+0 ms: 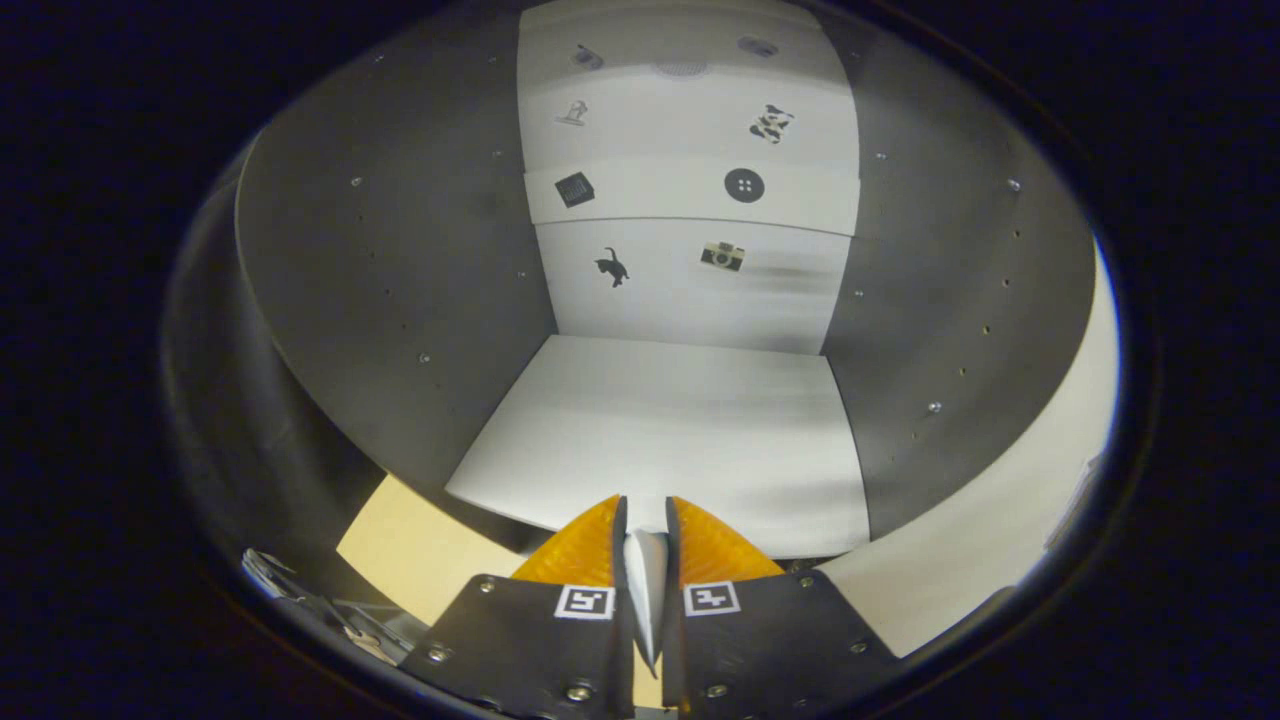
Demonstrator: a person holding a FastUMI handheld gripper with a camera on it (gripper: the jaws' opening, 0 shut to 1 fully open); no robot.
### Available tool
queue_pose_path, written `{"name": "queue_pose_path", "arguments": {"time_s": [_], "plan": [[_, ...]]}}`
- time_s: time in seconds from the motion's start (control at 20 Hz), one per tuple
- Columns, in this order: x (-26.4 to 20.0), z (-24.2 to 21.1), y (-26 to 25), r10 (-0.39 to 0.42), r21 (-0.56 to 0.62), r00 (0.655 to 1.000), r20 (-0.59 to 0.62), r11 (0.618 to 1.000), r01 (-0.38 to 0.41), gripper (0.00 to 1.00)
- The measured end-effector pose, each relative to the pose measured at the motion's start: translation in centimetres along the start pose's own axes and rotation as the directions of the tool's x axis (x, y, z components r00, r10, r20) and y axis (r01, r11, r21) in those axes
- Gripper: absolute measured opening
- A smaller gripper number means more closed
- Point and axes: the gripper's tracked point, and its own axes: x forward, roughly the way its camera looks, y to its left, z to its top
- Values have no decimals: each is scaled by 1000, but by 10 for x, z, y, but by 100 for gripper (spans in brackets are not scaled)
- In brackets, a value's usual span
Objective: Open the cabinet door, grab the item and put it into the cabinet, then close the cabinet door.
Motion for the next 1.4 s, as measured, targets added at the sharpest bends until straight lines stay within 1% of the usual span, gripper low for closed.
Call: {"name": "queue_pose_path", "arguments": {"time_s": [0.1, 0.25, 0.4, 0.55, 0.95, 1.15, 1.4], "plan": [[4, 1, -3, -7, -3, 1000, -14, 1000, 7, 11], [11, -2, -1, 3, -7, 998, -58, 1000, -3, 11], [17, -5, -1, -5, -46, 994, -110, 999, 0, 11], [23, -6, 3, 13, -41, 990, -143, 999, -19, 11], [38, -16, 10, 10, -94, 972, -234, 995, -33, 11], [41, -14, 10, 12, -93, 965, -263, 995, -38, 11], [46, -11, 11, 33, -53, 952, -304, 997, -51, 11]]}}
